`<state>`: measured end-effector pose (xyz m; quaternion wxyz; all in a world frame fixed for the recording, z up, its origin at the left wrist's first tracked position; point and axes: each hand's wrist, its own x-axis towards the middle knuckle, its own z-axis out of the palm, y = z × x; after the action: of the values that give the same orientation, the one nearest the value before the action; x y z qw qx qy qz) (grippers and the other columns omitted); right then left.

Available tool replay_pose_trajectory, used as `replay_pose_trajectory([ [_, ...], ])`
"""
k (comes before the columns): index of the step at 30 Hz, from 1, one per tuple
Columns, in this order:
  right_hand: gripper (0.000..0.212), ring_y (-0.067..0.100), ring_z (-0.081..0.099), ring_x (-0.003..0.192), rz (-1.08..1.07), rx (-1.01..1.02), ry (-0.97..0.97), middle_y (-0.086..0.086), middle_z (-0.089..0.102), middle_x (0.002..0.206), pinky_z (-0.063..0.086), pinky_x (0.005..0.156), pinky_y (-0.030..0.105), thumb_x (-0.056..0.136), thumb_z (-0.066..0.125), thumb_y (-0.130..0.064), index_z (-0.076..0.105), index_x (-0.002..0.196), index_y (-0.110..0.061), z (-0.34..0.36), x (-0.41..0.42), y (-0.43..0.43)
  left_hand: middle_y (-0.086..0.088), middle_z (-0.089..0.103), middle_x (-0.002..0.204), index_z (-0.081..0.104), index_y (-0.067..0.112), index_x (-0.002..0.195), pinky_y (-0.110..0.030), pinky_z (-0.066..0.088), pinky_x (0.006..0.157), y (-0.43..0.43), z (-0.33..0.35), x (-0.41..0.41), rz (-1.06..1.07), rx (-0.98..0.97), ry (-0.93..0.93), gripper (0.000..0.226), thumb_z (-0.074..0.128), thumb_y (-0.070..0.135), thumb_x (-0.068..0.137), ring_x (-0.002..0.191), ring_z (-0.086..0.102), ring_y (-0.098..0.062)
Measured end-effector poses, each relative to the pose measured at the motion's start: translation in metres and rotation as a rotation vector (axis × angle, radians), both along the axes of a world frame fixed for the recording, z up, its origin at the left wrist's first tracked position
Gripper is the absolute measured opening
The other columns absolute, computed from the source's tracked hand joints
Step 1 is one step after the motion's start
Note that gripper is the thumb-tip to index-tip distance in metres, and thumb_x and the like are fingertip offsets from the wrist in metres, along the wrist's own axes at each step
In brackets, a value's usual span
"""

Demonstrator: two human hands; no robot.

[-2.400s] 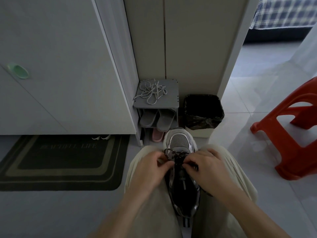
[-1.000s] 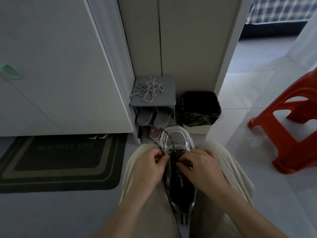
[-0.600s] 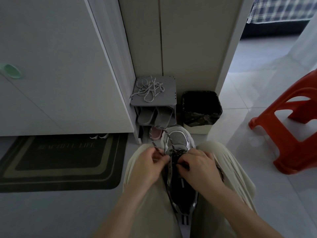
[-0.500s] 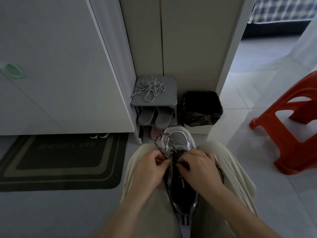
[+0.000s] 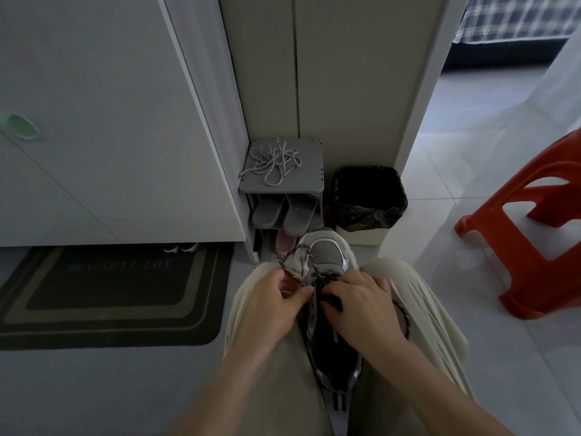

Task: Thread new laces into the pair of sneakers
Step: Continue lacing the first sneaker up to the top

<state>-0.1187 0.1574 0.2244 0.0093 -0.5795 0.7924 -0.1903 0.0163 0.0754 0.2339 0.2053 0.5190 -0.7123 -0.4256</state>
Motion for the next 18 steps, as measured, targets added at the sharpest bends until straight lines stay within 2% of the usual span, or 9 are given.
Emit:
replay_pose_trajectory([
  [2,0.009,0.017,0.059,0.068,0.002,-0.010,0.006,-0.008,0.056,0.071,0.037,0.065,0.032,0.066,0.069,-0.037,0.072,0.073,-0.032,-0.0007,0.0015,-0.0015,0.013,0.065,0.074,0.062,0.024,0.080,-0.005,0.043,0.062,0.0029,0.0006,-0.0023,-0.013,-0.037,-0.041,0.011,0.072,0.025,0.081,0.072,0.061,0.003],
  [4,0.012,0.016,0.059,0.066,-0.011,-0.018,0.005,-0.009,0.055,0.069,0.037,0.064,0.032,0.066,0.062,-0.039,0.072,0.070,-0.033,-0.0011,0.0029,-0.0030,0.013,0.063,0.073,0.061,0.021,0.082,-0.007,0.043,0.060,0.0038,0.0018,-0.0034,0.009,-0.078,-0.059,0.008,0.069,0.023,0.085,0.070,0.059,0.002],
  [6,0.014,0.015,0.059,0.066,-0.020,-0.023,-0.004,-0.009,0.055,0.069,0.035,0.065,0.031,0.066,0.059,-0.039,0.071,0.070,-0.033,-0.0026,0.0033,-0.0046,0.008,0.066,0.077,0.060,0.018,0.085,-0.014,0.049,0.065,0.0028,0.0004,-0.0036,0.045,-0.046,-0.033,0.008,0.066,0.023,0.087,0.074,0.063,-0.003],
  [8,0.014,0.016,0.059,0.067,-0.019,-0.038,-0.021,-0.009,0.055,0.070,0.036,0.066,0.032,0.068,0.059,-0.038,0.071,0.071,-0.032,-0.0049,0.0038,-0.0054,0.003,0.070,0.081,0.058,0.015,0.087,-0.028,0.056,0.072,0.0012,-0.0017,-0.0030,0.074,0.014,0.017,0.007,0.064,0.020,0.089,0.077,0.068,-0.008],
  [12,0.015,0.016,0.059,0.069,-0.001,-0.093,-0.034,-0.009,0.055,0.074,0.040,0.069,0.033,0.076,0.056,-0.035,0.069,0.075,-0.027,-0.0092,0.0064,-0.0035,0.001,0.072,0.082,0.054,0.010,0.089,-0.030,0.058,0.073,0.0043,-0.0001,-0.0021,0.093,0.090,0.117,0.004,0.055,0.010,0.093,0.075,0.071,-0.008],
  [15,0.029,0.014,0.057,0.071,0.022,-0.106,-0.013,-0.010,0.054,0.076,0.040,0.071,0.033,0.082,0.042,-0.038,0.068,0.076,-0.028,-0.0101,0.0074,-0.0032,-0.001,0.072,0.084,0.051,0.014,0.088,-0.040,0.058,0.076,0.0043,-0.0023,0.0000,0.118,0.106,0.123,0.007,0.054,0.013,0.094,0.076,0.071,-0.012],
  [18,0.032,0.015,0.057,0.070,0.026,-0.118,-0.003,-0.009,0.055,0.075,0.039,0.071,0.033,0.082,0.038,-0.037,0.068,0.074,-0.028,-0.0092,0.0085,-0.0048,-0.004,0.071,0.085,0.049,0.016,0.090,-0.046,0.058,0.075,0.0023,-0.0047,0.0003,0.119,0.107,0.108,0.005,0.053,0.017,0.094,0.076,0.071,-0.017],
])
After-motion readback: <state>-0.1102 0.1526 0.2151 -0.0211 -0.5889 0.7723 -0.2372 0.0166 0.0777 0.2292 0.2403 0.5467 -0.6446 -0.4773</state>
